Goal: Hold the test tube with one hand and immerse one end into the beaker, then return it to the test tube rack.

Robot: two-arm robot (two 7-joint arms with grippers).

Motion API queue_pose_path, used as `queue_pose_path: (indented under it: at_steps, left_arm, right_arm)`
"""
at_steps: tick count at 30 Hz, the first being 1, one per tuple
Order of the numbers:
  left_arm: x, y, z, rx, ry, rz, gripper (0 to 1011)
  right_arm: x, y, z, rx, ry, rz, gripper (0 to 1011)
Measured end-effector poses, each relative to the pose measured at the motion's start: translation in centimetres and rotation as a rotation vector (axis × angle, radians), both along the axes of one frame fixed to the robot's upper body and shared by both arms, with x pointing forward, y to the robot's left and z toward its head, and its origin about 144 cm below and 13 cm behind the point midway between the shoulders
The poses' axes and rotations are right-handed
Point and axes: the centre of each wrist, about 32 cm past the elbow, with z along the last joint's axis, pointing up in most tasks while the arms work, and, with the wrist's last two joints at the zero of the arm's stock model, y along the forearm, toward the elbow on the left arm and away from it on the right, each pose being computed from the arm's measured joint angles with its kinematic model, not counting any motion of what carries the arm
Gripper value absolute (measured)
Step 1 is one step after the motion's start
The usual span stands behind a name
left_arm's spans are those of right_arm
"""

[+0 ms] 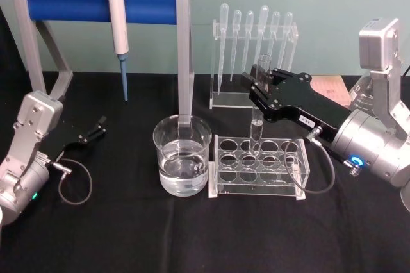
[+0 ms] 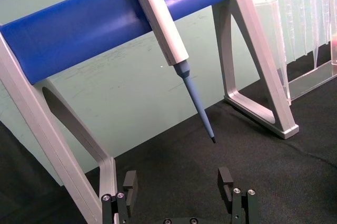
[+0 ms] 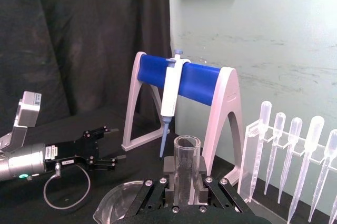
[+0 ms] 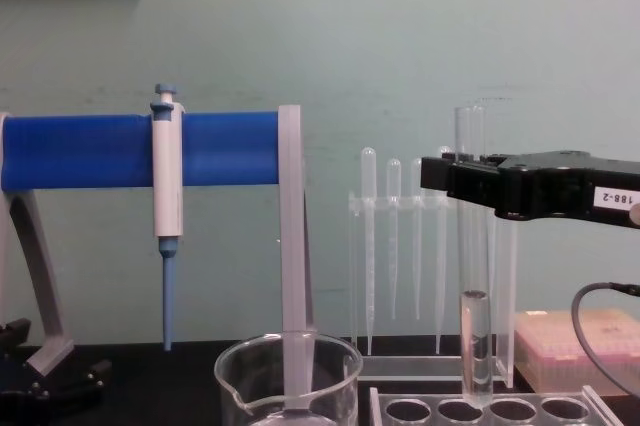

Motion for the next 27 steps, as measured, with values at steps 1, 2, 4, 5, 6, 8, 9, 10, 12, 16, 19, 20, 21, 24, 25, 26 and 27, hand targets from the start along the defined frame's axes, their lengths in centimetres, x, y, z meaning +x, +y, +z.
queue_pose_path:
  at_steps: [1, 2, 4, 5, 6, 8, 9, 10, 12, 16, 19, 20, 21, 24, 25, 26, 27]
  left_arm:
    - [0.0, 0.0, 0.0, 0.0, 0.0, 0.0, 1000]
    - [0.0, 0.0, 0.0, 0.0, 0.0, 0.0, 1000]
    - [0.0, 0.0, 0.0, 0.0, 0.0, 0.0, 1000]
    - [0.0, 0.0, 0.0, 0.0, 0.0, 0.0, 1000]
    - [0.0, 0.0, 0.0, 0.0, 0.0, 0.0, 1000]
    - [0.0, 0.0, 0.0, 0.0, 0.0, 0.0, 1000]
    - [0.0, 0.0, 0.0, 0.0, 0.0, 0.0, 1000]
    - [0.0, 0.0, 0.0, 0.0, 0.0, 0.0, 1000]
    - [0.0, 0.0, 0.0, 0.0, 0.0, 0.0, 1000]
    - [0.0, 0.0, 0.0, 0.0, 0.0, 0.0, 1000]
    - [0.0, 0.0, 0.0, 0.0, 0.0, 0.0, 1000]
    - [0.0, 0.0, 0.0, 0.0, 0.0, 0.0, 1000]
    - [0.0, 0.0, 0.0, 0.0, 0.0, 0.0, 1000]
    - [0.0, 0.0, 0.0, 0.0, 0.0, 0.0, 1000]
    - [0.0, 0.0, 0.0, 0.0, 0.0, 0.0, 1000]
    - [0.0, 0.0, 0.0, 0.0, 0.0, 0.0, 1000]
    - [0.0, 0.0, 0.0, 0.0, 0.0, 0.0, 1000]
  right_arm:
    - [0.0, 0.0, 0.0, 0.0, 0.0, 0.0, 224]
    - [0.0, 0.0, 0.0, 0.0, 0.0, 0.0, 224]
    - [0.0, 0.0, 0.0, 0.0, 0.0, 0.0, 224]
    - [0.0, 0.0, 0.0, 0.0, 0.0, 0.0, 224]
    - [0.0, 0.0, 0.0, 0.0, 0.0, 0.0, 224]
    - [0.0, 0.0, 0.0, 0.0, 0.0, 0.0, 224]
    - [0.0, 0.0, 0.0, 0.0, 0.0, 0.0, 224]
    - [0.0, 0.0, 0.0, 0.0, 0.0, 0.0, 224]
    - [0.0, 0.0, 0.0, 0.0, 0.0, 0.0, 224]
    - [0.0, 0.0, 0.0, 0.0, 0.0, 0.0, 224]
    - [0.0, 0.0, 0.0, 0.0, 0.0, 0.0, 224]
    - [0.0, 0.0, 0.0, 0.0, 0.0, 0.0, 224]
    - [0.0, 0.0, 0.0, 0.0, 0.0, 0.0, 224]
    - [0.0, 0.0, 0.0, 0.0, 0.0, 0.0, 224]
    - [0.0, 0.0, 0.0, 0.0, 0.0, 0.0, 224]
    - [0.0, 0.0, 0.0, 0.0, 0.0, 0.0, 224]
    - [0.0, 0.0, 0.0, 0.0, 0.0, 0.0, 224]
